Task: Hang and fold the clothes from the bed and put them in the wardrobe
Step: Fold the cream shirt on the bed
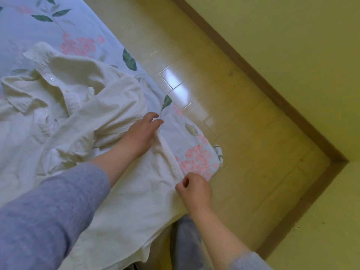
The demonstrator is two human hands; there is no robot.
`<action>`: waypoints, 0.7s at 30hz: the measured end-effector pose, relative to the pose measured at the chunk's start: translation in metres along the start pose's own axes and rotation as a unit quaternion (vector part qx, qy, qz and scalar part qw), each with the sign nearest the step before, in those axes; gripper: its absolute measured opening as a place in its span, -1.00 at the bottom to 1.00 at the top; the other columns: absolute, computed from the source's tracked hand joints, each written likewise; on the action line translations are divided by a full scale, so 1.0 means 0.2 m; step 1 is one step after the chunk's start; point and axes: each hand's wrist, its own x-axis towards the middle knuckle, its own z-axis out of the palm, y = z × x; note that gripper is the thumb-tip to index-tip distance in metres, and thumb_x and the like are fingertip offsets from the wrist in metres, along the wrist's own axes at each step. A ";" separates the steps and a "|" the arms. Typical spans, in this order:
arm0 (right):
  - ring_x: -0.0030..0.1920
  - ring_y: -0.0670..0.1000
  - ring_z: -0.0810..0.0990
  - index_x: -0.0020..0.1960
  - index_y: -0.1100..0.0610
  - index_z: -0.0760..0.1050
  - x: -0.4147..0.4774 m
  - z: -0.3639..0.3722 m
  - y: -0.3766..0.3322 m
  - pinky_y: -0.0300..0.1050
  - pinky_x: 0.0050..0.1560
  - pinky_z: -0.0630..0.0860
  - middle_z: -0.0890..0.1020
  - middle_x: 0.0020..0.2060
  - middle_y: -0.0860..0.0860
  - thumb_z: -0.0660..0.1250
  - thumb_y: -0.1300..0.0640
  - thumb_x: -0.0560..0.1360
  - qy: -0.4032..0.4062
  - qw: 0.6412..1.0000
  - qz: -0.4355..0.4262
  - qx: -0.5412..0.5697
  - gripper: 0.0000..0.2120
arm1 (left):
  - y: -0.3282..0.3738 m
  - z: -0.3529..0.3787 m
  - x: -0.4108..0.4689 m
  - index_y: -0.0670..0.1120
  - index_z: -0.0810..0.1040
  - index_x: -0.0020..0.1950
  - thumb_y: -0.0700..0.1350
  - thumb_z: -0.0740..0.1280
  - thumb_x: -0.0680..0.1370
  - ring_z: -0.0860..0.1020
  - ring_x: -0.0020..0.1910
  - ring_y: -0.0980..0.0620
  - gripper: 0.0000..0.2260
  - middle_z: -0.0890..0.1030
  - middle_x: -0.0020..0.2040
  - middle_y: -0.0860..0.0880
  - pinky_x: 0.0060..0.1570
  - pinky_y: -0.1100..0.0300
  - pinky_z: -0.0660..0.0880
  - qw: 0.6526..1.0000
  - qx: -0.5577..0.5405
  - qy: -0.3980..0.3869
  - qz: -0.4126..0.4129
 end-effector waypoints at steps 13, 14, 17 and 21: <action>-0.23 0.02 0.50 -0.15 0.07 0.42 -0.03 0.06 0.01 -0.19 -0.48 0.16 0.55 -0.17 0.00 0.25 0.13 0.52 -0.037 0.994 0.015 -0.103 -0.92 | 0.09 0.10 0.13 -0.04 0.60 0.22 -0.16 0.27 0.57 0.40 0.15 -0.15 -0.75 0.51 0.26 -0.01 0.18 0.03 0.37 0.992 0.113 -0.058 0.026; -0.25 0.01 0.47 -0.16 0.07 0.42 -0.03 0.07 0.02 -0.20 -0.48 0.14 0.53 -0.19 -0.01 0.24 0.13 0.51 -0.042 0.994 0.012 -0.100 -0.92 | 0.08 0.10 0.13 -0.04 0.60 0.22 -0.18 0.26 0.58 0.40 0.15 -0.15 -0.75 0.51 0.26 -0.01 0.16 0.04 0.37 0.991 0.116 -0.059 0.033; -0.28 0.01 0.45 -0.19 0.09 0.44 -0.07 0.04 0.07 -0.15 -0.42 0.23 0.50 -0.26 -0.03 0.25 0.08 0.48 -0.037 0.998 -0.006 -0.052 -0.89 | 0.10 0.11 0.12 -0.05 0.60 0.22 -0.19 0.25 0.58 0.39 0.14 -0.13 -0.74 0.52 0.24 -0.02 0.04 0.13 0.32 0.987 0.134 -0.066 0.059; -0.39 -0.06 0.38 -0.31 0.03 0.38 -0.09 -0.10 0.21 -0.19 -0.45 0.15 0.48 -0.38 -0.06 0.30 0.06 0.43 0.052 0.999 -0.009 0.009 -0.82 | 0.14 0.08 0.15 -0.07 0.59 0.21 -0.16 0.27 0.55 0.38 0.14 -0.12 -0.75 0.53 0.18 -0.04 -0.03 0.09 0.36 0.978 0.183 -0.071 0.070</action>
